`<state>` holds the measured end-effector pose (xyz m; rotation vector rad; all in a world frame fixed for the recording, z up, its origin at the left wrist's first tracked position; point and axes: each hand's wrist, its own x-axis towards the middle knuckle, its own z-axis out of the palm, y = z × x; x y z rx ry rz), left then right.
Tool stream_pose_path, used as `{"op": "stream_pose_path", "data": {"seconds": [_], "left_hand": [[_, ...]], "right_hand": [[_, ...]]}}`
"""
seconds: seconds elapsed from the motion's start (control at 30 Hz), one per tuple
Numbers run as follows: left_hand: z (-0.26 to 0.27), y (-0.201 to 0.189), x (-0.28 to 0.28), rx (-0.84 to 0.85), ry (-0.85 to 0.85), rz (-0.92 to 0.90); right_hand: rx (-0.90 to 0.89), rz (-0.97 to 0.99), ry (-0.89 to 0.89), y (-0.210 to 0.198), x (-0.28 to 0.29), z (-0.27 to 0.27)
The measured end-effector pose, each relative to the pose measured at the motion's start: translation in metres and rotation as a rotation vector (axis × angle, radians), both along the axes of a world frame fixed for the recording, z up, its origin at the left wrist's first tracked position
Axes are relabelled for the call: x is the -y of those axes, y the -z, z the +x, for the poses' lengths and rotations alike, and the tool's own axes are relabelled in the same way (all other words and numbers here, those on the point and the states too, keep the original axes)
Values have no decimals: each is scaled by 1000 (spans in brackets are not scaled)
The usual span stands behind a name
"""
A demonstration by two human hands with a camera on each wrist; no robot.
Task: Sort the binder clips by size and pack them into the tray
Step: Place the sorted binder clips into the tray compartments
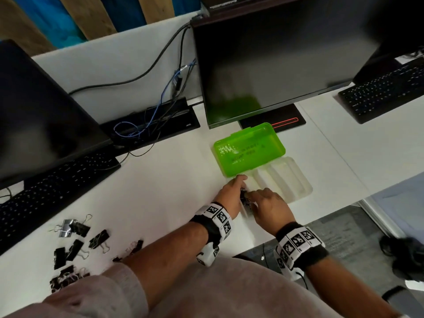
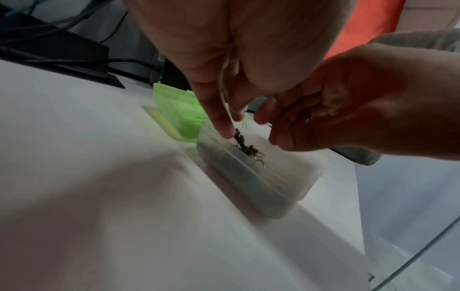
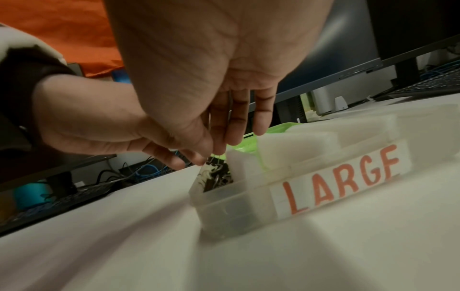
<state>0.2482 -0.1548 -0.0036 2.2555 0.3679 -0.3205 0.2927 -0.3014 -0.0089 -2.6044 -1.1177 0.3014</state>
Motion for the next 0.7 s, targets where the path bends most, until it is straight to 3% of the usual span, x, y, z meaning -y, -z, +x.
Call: {"op": "stream_pose_path", "data": {"seconds": [0.13,0.23,0.5,0.7], "left_hand": [[-20,-8,-25,42,-49,20],[-54,-10,-55,38,-169,23],[-208,1,-109,-42,-600,216],[-292,-3,-112,-170,-736,222]], "right_hand": [[63,-20,-96,4,-18,-6],[-16,19,-205,5,-49,-15],[-392,-349,-772,16,-150,-85],[-361,-350,-928,18,-201,-135]]}}
